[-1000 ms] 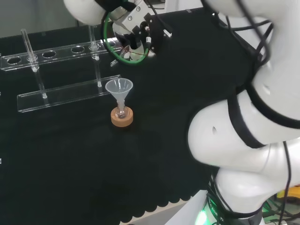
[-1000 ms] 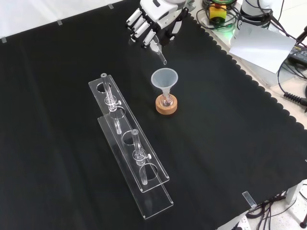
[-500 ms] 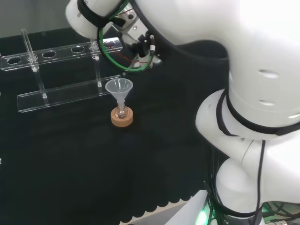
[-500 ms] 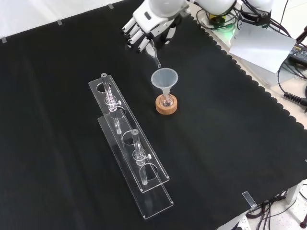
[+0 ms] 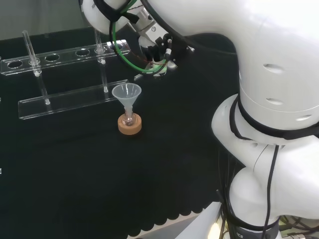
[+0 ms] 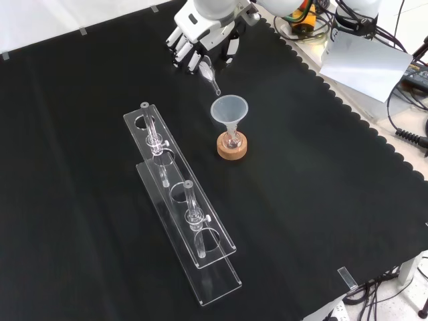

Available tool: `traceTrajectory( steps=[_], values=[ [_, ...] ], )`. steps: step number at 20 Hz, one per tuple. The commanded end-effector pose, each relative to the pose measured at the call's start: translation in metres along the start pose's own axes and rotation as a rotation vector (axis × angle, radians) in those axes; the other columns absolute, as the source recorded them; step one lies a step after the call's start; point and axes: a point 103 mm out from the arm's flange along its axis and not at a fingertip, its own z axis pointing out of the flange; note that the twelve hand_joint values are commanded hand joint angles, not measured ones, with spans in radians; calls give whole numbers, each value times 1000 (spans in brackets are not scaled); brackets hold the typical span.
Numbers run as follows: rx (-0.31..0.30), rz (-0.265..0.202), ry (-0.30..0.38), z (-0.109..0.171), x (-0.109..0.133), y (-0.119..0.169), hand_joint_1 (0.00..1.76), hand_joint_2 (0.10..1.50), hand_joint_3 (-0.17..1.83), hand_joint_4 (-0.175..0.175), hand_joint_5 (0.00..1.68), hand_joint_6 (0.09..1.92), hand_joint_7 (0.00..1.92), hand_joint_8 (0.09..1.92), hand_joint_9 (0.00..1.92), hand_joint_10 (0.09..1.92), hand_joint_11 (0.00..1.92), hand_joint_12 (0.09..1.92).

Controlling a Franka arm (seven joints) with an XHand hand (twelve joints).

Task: Pour all the NaCl from the weighing funnel into the round-bottom flask.

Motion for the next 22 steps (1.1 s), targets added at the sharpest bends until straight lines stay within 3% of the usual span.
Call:
traceTrajectory(
  steps=[1,18,22],
  values=[
    [-15,-24,-32,-4,9,1,1107,682,661,175,1205,794,389,638,738,537,384,1308],
    [-33,-56,-189,-7,20,3,1107,680,666,175,1204,798,387,638,737,536,381,1310],
    [-49,-72,-200,-10,21,2,1107,679,667,175,1204,799,386,638,736,536,381,1311]
  ],
)
